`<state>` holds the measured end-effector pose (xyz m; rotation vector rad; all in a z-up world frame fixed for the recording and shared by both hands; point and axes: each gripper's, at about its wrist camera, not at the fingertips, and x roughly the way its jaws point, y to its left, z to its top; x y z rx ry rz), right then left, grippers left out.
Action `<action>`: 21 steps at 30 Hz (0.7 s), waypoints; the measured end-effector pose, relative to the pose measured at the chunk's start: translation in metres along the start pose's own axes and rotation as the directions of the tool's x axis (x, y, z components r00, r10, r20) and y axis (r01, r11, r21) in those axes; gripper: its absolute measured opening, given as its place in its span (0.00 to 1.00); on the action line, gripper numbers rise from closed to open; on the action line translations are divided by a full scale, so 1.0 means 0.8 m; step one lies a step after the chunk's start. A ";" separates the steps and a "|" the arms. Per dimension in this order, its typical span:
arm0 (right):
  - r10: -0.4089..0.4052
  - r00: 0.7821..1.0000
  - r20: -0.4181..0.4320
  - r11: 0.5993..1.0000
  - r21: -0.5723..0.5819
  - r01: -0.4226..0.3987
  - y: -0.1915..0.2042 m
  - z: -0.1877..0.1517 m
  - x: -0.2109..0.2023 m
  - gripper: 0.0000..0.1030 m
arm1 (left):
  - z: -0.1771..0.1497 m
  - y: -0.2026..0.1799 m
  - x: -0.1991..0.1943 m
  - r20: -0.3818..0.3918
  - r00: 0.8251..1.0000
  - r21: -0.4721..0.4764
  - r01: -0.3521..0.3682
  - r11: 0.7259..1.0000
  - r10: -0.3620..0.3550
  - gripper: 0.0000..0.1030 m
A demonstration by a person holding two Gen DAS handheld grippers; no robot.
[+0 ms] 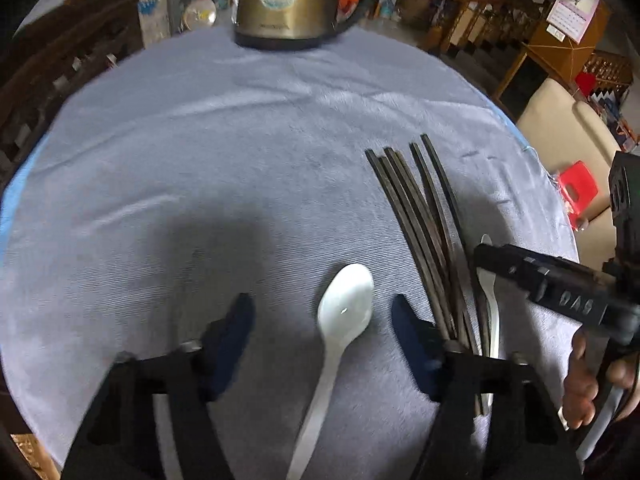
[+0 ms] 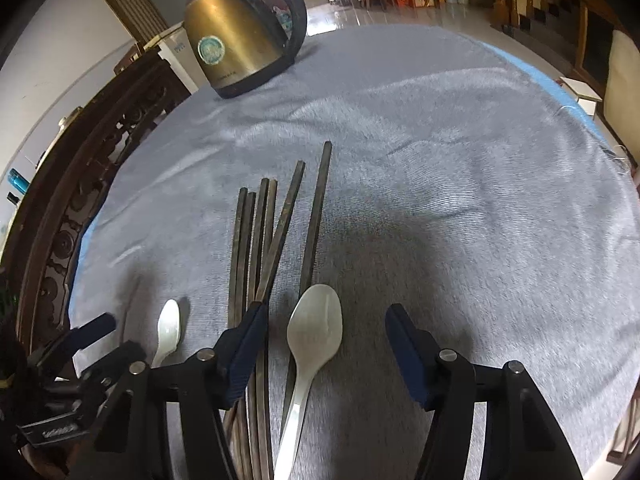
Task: Organize utensils
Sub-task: 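Grasp a white plastic spoon with the left tool while the right tool grasps the other spoon, then lift spoons over the black cup, open left tool to drop its spoon while right tool carries its spoon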
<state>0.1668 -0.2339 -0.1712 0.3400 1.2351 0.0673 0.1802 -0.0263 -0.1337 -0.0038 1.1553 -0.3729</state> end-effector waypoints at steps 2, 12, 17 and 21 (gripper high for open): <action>-0.022 1.000 0.001 1.000 -0.018 0.022 0.004 -0.001 0.002 0.54 | 0.003 -0.002 0.011 -0.021 1.000 0.000 0.001 1.000 -0.001 0.52; -0.064 0.998 0.019 0.993 -0.095 0.065 0.022 -0.005 0.009 0.30 | 0.008 -0.020 0.018 0.004 1.000 0.049 -0.013 0.999 0.013 0.30; -0.015 0.997 0.073 0.997 -0.073 0.020 0.013 -0.008 -0.013 0.30 | 0.010 -0.024 -0.009 0.072 0.997 0.031 -0.004 1.000 0.002 0.30; 0.034 0.987 0.154 0.998 -0.064 -0.025 0.009 -0.016 -0.052 0.30 | 0.008 -0.029 -0.055 0.165 0.986 -0.004 0.012 1.000 -0.012 0.30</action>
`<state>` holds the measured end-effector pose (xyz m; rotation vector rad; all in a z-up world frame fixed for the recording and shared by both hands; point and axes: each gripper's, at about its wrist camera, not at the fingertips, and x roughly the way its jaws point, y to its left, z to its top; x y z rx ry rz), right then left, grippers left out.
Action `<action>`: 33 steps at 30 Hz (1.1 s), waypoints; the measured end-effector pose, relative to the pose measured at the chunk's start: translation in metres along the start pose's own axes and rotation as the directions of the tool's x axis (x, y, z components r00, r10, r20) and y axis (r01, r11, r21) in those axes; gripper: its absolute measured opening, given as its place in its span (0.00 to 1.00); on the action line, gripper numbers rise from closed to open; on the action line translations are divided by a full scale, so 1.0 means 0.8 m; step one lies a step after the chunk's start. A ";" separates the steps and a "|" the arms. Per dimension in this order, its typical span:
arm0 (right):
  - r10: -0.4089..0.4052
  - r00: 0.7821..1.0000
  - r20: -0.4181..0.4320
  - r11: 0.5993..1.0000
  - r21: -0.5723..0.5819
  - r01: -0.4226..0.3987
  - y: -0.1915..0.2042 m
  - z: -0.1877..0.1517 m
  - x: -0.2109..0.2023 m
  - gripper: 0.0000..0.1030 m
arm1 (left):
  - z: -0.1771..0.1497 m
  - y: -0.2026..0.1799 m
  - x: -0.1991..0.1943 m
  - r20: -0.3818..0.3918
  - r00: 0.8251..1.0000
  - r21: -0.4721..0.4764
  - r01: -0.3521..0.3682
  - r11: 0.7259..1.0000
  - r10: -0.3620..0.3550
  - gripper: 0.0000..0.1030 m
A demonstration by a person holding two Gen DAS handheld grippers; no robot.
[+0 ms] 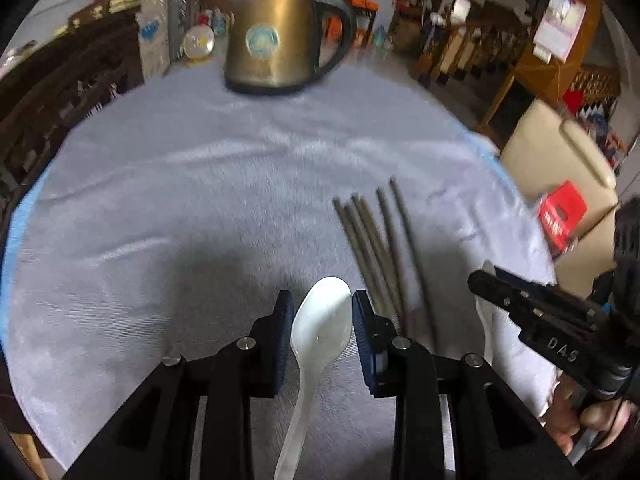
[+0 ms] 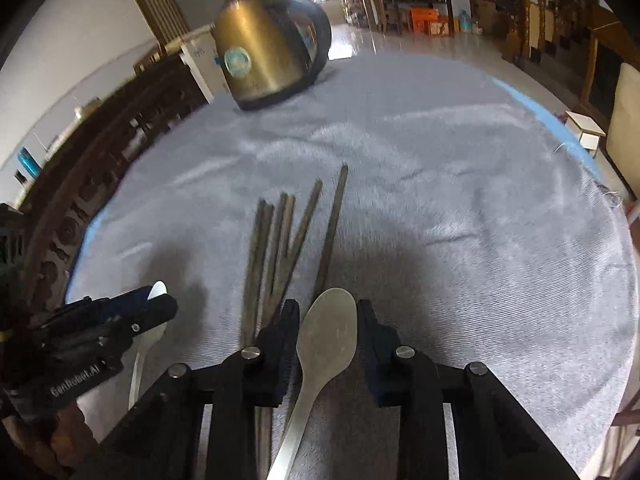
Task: Organize utensils
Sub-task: 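Lift spoons over the black cup, open left tool to drop its spoon while right tool carries its spoon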
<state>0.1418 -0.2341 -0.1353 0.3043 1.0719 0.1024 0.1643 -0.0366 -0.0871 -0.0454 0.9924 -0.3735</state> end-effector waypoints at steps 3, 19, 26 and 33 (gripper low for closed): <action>0.009 0.996 0.085 1.000 0.008 -0.009 0.002 -0.003 -0.033 0.30 | -0.001 -0.002 -0.047 0.100 0.995 -0.043 0.028 0.999 -0.023 0.30; 0.054 0.718 0.694 0.997 -0.080 0.003 0.074 -0.088 -0.247 0.30 | -0.059 -0.041 -0.175 0.555 0.802 -0.110 0.331 0.937 -0.218 0.31; 0.069 0.708 0.703 0.985 -0.161 0.064 0.108 -0.128 -0.217 0.30 | -0.083 -0.038 -0.142 0.540 0.814 -0.181 0.362 0.914 -0.216 0.31; 0.068 0.730 0.680 0.975 -0.199 0.095 0.117 -0.148 -0.193 0.30 | -0.108 -0.037 -0.131 0.509 0.839 -0.204 0.335 0.920 -0.192 0.31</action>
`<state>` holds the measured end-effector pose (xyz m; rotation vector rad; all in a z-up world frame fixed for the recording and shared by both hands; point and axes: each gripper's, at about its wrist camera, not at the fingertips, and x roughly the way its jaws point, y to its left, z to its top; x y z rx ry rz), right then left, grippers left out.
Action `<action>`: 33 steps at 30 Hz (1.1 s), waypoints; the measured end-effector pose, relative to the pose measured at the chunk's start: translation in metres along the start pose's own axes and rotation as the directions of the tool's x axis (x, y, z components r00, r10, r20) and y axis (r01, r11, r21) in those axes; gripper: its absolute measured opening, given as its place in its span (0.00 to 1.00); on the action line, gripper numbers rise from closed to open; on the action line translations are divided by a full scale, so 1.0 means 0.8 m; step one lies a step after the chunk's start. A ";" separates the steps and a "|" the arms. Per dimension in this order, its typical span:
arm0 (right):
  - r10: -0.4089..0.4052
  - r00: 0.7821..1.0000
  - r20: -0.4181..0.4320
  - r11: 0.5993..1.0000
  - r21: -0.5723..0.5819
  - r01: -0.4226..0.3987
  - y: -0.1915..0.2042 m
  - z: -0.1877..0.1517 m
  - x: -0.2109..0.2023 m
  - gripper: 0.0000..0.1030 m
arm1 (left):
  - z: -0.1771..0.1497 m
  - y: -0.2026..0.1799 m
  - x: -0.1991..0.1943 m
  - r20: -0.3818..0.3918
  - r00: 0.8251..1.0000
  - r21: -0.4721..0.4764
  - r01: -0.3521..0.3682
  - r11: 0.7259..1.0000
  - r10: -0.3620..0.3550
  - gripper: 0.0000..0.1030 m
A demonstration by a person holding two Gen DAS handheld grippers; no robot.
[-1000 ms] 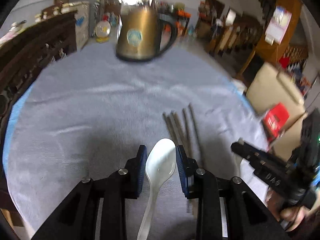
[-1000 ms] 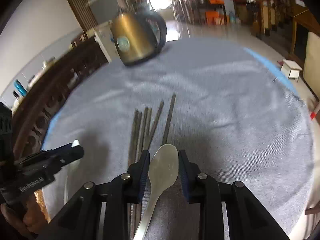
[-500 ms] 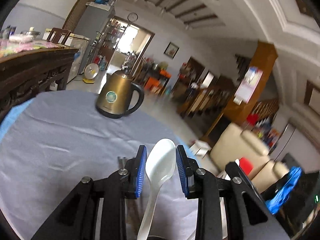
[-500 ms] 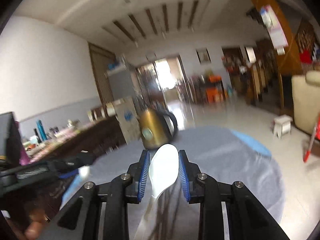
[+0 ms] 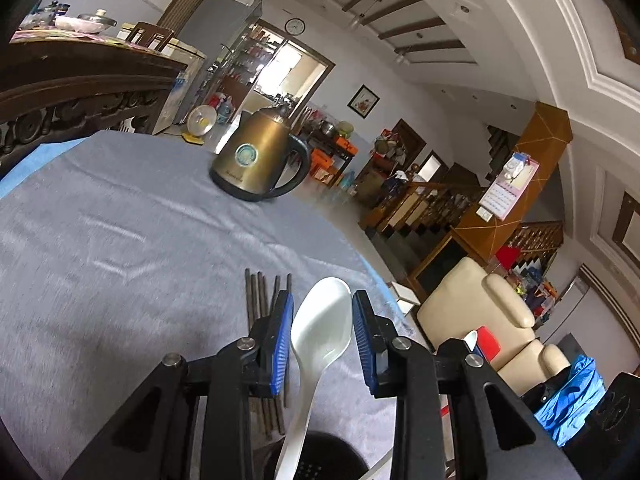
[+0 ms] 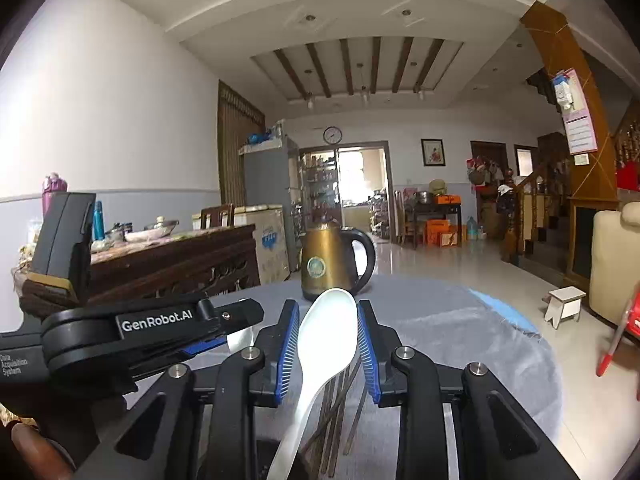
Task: Organize utensils
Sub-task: 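Lift spoons over the black cup, open left tool to drop its spoon while right tool carries its spoon, then open the right tool to drop its spoon into the black cup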
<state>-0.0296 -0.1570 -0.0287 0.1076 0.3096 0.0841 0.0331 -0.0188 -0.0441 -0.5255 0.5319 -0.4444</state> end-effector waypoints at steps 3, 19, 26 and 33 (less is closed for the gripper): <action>0.005 1.000 -0.024 1.000 0.000 -0.005 -0.004 -0.008 -0.002 0.30 | -0.006 0.008 -0.002 -0.014 1.000 -0.014 -0.010 1.000 0.010 0.31; 0.012 0.997 -0.079 1.000 0.019 -0.011 -0.021 -0.024 -0.015 0.32 | -0.018 0.016 -0.017 -0.032 0.999 -0.005 -0.042 0.999 0.042 0.30; 0.018 0.996 -0.084 0.999 0.040 -0.015 -0.027 -0.021 -0.021 0.51 | -0.014 0.021 -0.023 -0.031 0.997 0.016 -0.076 0.997 0.076 0.31; -0.023 0.996 -0.086 0.993 0.114 0.033 -0.053 -0.014 -0.020 0.57 | -0.006 0.040 -0.030 -0.021 0.992 -0.007 -0.124 0.992 0.124 0.31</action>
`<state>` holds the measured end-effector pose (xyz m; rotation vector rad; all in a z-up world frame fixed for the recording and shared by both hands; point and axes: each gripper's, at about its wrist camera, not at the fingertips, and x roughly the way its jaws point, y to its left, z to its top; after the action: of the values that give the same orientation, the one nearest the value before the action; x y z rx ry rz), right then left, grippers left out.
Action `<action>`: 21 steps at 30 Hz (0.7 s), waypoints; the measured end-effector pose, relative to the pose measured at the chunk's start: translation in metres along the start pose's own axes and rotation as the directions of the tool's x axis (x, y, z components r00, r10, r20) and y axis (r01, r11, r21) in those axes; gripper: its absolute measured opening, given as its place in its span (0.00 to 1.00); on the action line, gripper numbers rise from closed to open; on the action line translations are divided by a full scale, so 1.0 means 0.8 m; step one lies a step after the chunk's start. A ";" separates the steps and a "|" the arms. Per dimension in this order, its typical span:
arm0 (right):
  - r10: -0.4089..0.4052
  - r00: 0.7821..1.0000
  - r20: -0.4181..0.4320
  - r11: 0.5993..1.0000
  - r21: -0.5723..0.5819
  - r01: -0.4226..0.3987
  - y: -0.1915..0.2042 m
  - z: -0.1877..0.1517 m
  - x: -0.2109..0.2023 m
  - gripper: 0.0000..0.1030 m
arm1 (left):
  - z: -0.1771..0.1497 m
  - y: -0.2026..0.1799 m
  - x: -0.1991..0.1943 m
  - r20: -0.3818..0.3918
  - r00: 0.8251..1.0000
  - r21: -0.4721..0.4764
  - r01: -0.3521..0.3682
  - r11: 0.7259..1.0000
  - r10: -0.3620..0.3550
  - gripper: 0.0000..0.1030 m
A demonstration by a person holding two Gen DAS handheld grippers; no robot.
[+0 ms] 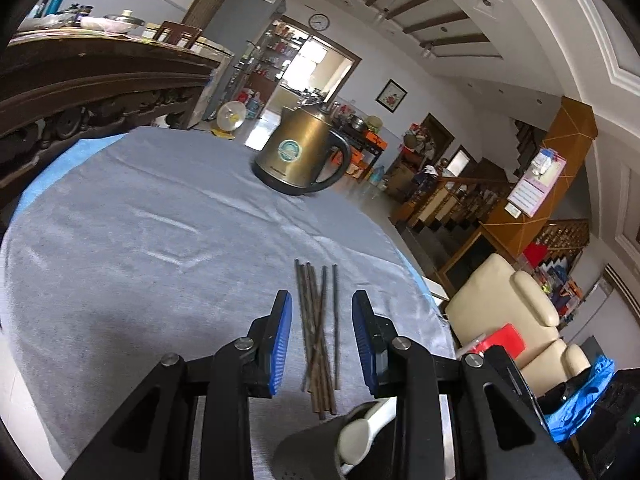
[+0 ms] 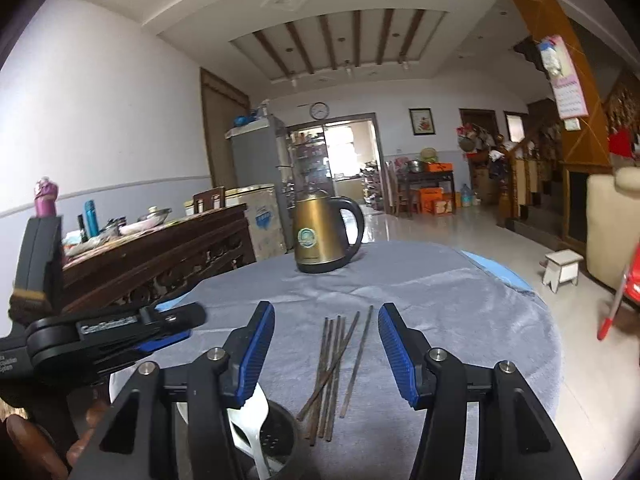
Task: Organize utensils
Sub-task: 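Open the right tool to drop its spoon into the black cup, then move both tools down toward the dark chopsticks on the cloth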
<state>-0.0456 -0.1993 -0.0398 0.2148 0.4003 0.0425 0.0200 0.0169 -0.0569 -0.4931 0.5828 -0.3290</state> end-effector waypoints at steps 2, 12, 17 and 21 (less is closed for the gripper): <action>-0.013 1.000 -0.017 1.000 0.027 0.013 -0.008 0.000 0.003 0.57 | 0.001 0.003 -0.001 -0.003 1.000 0.011 -0.020 1.000 0.020 0.31; -0.058 0.995 -0.082 0.995 0.078 0.064 -0.023 -0.002 0.015 0.57 | 0.006 0.024 -0.002 -0.021 0.985 0.064 -0.167 0.984 0.169 0.42; -0.067 0.993 -0.101 0.993 0.093 0.077 -0.028 -0.004 0.018 0.56 | 0.003 0.032 0.009 -0.063 0.970 0.093 -0.229 0.969 0.235 0.44; -0.071 0.991 -0.116 0.992 0.097 0.082 -0.027 -0.006 0.022 0.57 | -0.002 0.037 0.017 -0.093 0.959 0.108 -0.257 0.960 0.267 0.44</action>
<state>-0.0312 -0.2181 -0.0558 0.2983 0.5228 -0.0419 0.0346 0.0350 -0.0795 -0.3025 0.7244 -0.1296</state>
